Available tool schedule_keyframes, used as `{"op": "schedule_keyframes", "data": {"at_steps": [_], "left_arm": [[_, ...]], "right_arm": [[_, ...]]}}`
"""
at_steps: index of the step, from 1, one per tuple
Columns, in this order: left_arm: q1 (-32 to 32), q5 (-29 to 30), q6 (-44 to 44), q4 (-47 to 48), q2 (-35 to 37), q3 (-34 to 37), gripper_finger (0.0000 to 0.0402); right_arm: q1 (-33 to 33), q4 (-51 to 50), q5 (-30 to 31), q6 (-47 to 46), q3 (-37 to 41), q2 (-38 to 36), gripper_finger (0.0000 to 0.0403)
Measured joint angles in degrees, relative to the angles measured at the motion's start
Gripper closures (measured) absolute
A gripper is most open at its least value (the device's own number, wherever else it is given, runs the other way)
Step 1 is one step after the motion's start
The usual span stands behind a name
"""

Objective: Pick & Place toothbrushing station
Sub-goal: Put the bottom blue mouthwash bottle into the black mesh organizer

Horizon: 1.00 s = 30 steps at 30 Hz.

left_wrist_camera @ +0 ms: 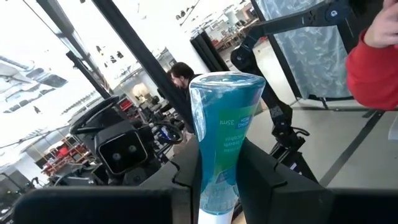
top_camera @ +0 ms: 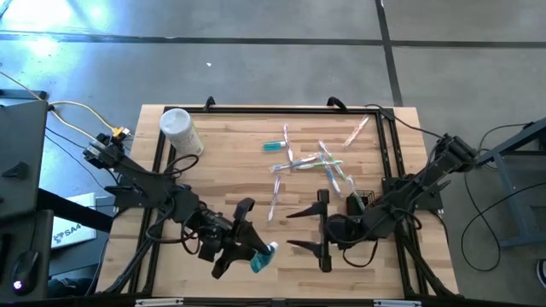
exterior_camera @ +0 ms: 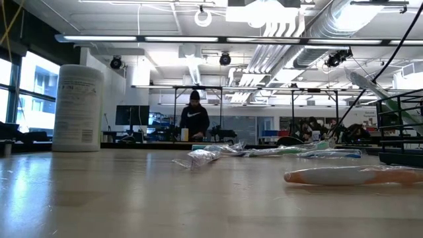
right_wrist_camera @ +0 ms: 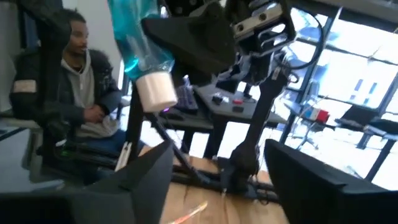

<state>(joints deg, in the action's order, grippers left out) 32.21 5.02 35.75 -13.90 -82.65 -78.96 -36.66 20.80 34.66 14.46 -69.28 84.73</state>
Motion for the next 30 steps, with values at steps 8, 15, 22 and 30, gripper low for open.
{"op": "schedule_keyframes", "data": {"at_steps": [8, 15, 22, 30], "left_arm": [[-0.3, 0.1, 0.0, 0.0, 0.0, 0.0, 0.0336], [-1.9, 0.2, -0.1, -2.0, -0.9, 0.0, 0.0336], [-2.6, -0.2, -0.2, -3.5, -1.3, -0.1, 0.0336], [-2.6, -0.2, 0.0, -4.4, -1.3, -0.1, 0.0336]], "right_arm": [[0.3, 4.6, -9.4, 3.3, 0.0, 0.2, 0.0089], [3.5, 5.1, -15.4, 1.3, 0.0, 0.2, 0.0093], [5.7, 4.6, -19.5, -1.2, 0.0, 0.2, 0.0094], [6.6, 4.2, -23.0, -1.2, 0.0, 0.2, 0.0104]]}}
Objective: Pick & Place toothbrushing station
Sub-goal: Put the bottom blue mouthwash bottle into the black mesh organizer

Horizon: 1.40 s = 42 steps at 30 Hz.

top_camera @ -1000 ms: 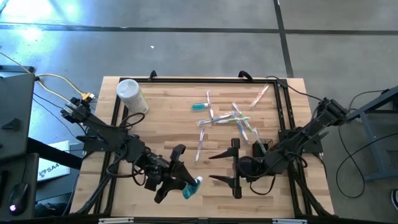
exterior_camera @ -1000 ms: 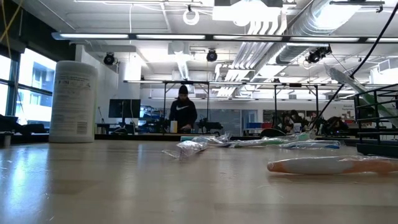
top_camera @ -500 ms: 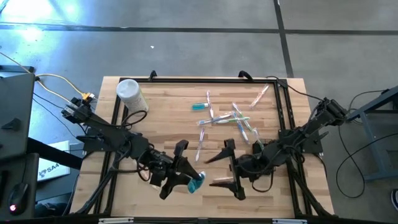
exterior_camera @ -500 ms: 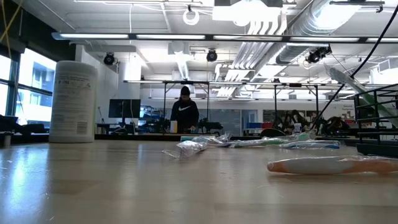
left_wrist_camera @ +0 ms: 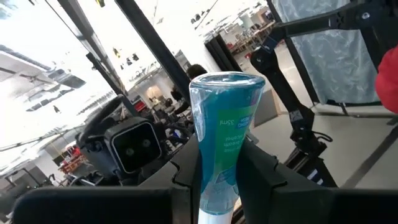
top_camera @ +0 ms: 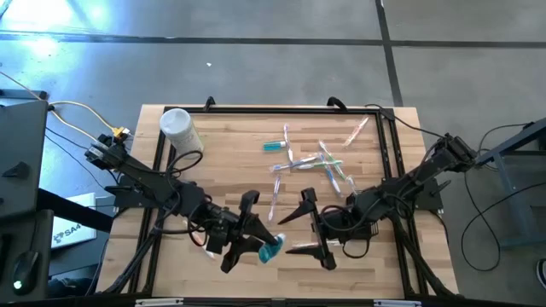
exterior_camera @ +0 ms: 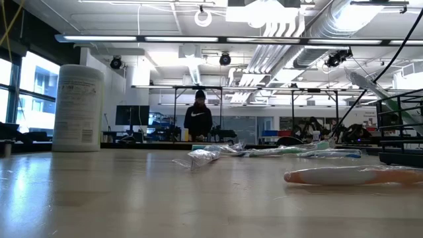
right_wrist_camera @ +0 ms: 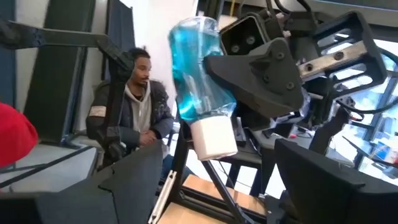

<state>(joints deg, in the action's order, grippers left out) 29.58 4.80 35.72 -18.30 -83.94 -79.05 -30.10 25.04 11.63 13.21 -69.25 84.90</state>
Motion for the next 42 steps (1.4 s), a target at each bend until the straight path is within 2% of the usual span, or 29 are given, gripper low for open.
{"op": "schedule_keyframes", "data": {"at_steps": [17, 27, 42], "left_arm": [[-0.4, 0.5, 0.0, -0.5, 0.0, 0.1, 0.0336], [-4.2, -1.3, -4.1, -1.6, -1.2, 0.1, 0.0336], [-4.1, -1.8, -4.3, -1.5, -1.3, 0.1, 0.0336]], "right_arm": [[4.4, -0.2, -8.9, -1.0, 0.0, 0.0, 0.0136], [4.4, -0.1, -9.1, -1.0, 0.0, 0.0, 0.0141], [4.2, -1.3, -8.6, -0.9, 0.0, 0.0, 0.0141]]}}
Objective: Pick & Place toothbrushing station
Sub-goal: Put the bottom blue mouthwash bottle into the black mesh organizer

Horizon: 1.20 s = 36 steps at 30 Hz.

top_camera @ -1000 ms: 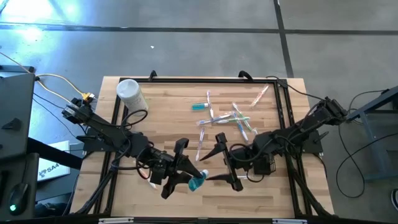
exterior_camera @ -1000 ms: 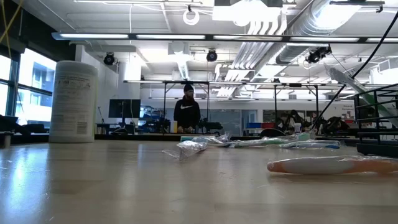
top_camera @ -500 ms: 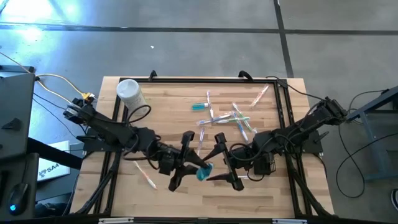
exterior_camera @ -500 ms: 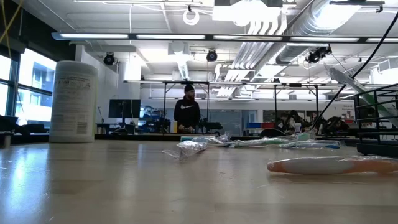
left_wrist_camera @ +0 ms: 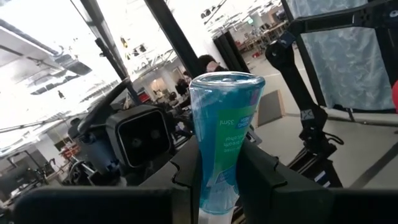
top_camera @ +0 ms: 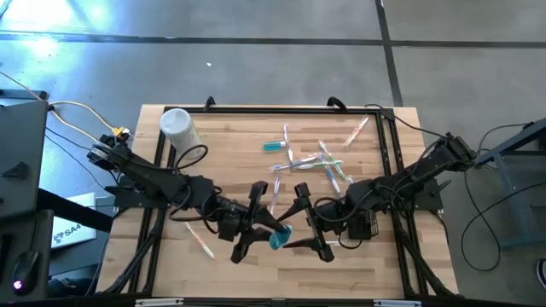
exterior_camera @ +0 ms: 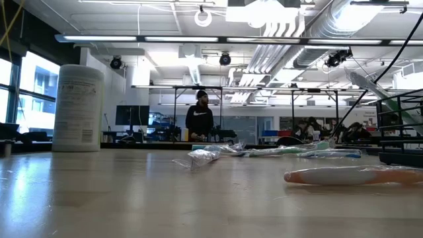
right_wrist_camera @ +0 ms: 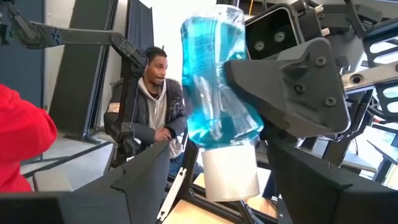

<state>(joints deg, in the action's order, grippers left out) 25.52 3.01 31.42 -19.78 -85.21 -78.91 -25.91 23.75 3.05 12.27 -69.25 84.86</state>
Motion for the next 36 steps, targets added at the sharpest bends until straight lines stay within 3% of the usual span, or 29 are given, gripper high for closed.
{"op": "schedule_keyframes", "data": {"at_steps": [6, 14, 22, 36], "left_arm": [[0.5, 0.0, -0.1, 0.2, 0.0, 0.0, 0.0336], [2.4, 0.5, 3.2, 0.1, 0.0, 0.0, 0.0336], [3.4, 1.4, 3.3, 0.2, 0.0, 0.0, 0.0336], [3.4, 1.7, 4.3, -0.8, 0.0, 0.0, 0.0336]], "right_arm": [[0.0, -0.5, 0.0, 0.0, 0.0, 0.0, 0.0154], [-0.4, -0.5, -0.1, 0.6, 0.0, 0.0, 0.0220], [-2.9, 0.2, 2.4, 7.3, 0.0, 0.0, 0.0266], [-2.8, 0.4, 1.1, 8.7, 0.0, 0.0, 0.0259]]}}
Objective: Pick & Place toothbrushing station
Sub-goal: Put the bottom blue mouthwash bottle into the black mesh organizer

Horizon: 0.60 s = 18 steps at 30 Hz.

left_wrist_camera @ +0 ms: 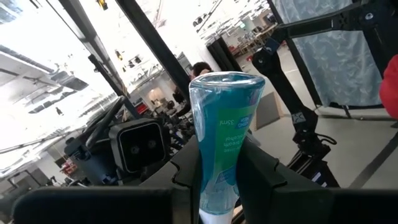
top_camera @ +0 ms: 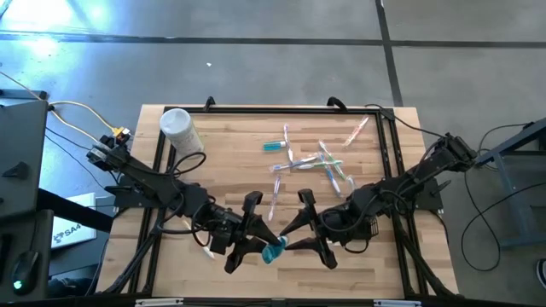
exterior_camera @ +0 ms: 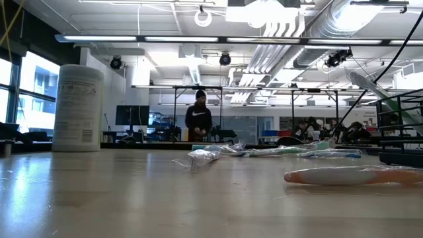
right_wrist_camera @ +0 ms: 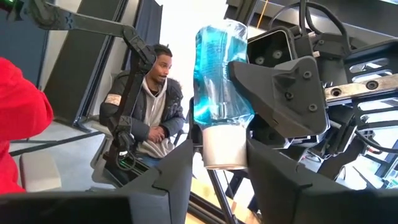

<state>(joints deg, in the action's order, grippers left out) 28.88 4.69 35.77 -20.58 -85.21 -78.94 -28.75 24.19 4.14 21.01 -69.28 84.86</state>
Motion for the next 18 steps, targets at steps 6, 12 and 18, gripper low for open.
{"op": "schedule_keyframes", "data": {"at_steps": [6, 12, 18], "left_arm": [[0.0, 0.1, 0.0, -0.2, 0.0, 0.0, 0.0336], [0.0, 0.1, 0.0, -0.9, 0.0, 0.0, 0.0336], [0.0, 0.1, 0.3, -1.7, -0.1, 0.0, 0.0336]], "right_arm": [[0.0, -0.2, -0.3, 0.3, 0.0, 0.0, 0.0238], [0.0, 0.3, -0.3, 2.0, 0.0, 0.0, 0.0227], [0.2, 1.5, -1.2, 3.1, 0.0, 0.0, 0.0227]]}}
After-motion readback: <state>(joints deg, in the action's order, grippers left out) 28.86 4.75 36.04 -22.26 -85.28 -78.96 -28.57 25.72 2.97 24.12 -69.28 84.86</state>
